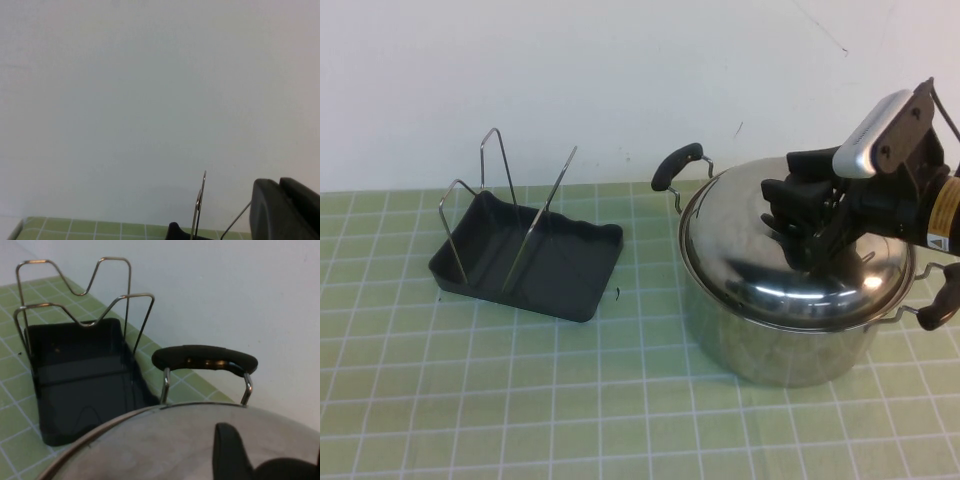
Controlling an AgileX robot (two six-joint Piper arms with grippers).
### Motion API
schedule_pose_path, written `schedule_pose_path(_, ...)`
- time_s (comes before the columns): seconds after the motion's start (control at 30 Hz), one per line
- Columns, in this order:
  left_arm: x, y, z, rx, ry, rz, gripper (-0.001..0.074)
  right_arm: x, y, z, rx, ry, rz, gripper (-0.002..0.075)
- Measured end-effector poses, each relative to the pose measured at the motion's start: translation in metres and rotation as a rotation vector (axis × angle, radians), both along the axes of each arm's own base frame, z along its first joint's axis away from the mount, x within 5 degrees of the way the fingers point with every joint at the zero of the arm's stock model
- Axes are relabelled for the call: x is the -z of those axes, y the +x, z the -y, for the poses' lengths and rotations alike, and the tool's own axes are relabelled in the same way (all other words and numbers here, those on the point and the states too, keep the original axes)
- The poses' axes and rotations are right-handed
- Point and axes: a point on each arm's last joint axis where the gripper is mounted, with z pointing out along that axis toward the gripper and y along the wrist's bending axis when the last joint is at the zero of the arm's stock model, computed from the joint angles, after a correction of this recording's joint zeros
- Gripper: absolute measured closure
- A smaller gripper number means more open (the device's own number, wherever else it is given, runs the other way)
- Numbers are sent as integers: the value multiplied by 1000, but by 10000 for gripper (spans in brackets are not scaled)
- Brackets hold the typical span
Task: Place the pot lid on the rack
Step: Open the pot
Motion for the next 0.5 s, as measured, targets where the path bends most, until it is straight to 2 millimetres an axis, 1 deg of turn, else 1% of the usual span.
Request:
schedule_pose_path(0.17, 0, 0, 0, 2, -6, 0, 738, 0, 0, -1, -23, -35, 8, 387)
schedule_pose_path(0.5, 0, 0, 0, 2, -8, 0, 738, -1, 1, -1, -16, -29, 7, 387)
